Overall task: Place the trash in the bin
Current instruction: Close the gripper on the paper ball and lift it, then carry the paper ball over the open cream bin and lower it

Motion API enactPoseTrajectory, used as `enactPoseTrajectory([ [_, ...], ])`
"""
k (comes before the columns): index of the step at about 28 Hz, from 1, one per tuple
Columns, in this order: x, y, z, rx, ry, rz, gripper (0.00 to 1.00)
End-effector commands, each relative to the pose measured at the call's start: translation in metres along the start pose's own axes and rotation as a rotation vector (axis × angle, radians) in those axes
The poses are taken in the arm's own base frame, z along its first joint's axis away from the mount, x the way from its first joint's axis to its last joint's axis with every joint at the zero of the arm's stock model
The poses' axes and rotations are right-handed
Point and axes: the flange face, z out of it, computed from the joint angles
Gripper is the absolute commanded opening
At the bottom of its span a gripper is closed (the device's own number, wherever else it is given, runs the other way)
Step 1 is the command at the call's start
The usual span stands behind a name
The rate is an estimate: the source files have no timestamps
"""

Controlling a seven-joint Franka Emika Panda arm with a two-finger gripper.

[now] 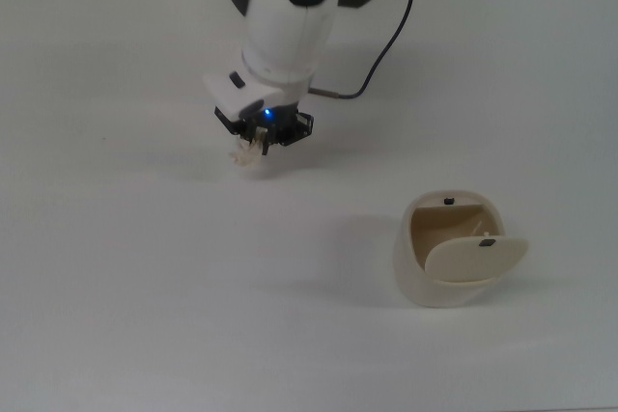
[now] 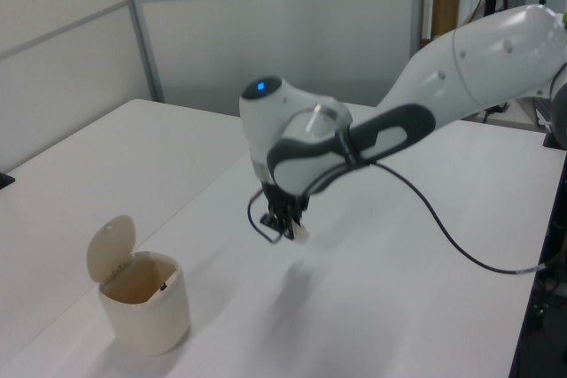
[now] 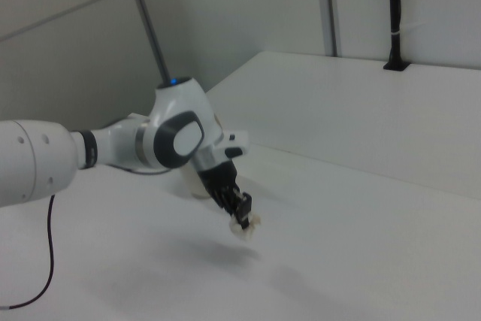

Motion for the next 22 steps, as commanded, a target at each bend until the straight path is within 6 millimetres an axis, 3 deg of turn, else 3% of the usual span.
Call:
enactPoseTrajectory([
  [1, 0.014, 0.002, -0.071, 0.088, 0.021, 0.078, 0.01],
  [6, 0.019, -0.020, -0.100, 0.140, 0.070, 0.186, 0.02],
  [15, 0.018, -0.094, -0.128, 0.260, 0.192, 0.289, 0.06],
  [16, 0.013, -0.110, -0.134, 0.285, 0.210, 0.289, 0.07],
  [20, 0.007, -0.134, -0.136, 0.322, 0.222, 0.300, 0.07],
  [22, 0.003, -0.157, -0.138, 0.357, 0.243, 0.311, 0.07],
])
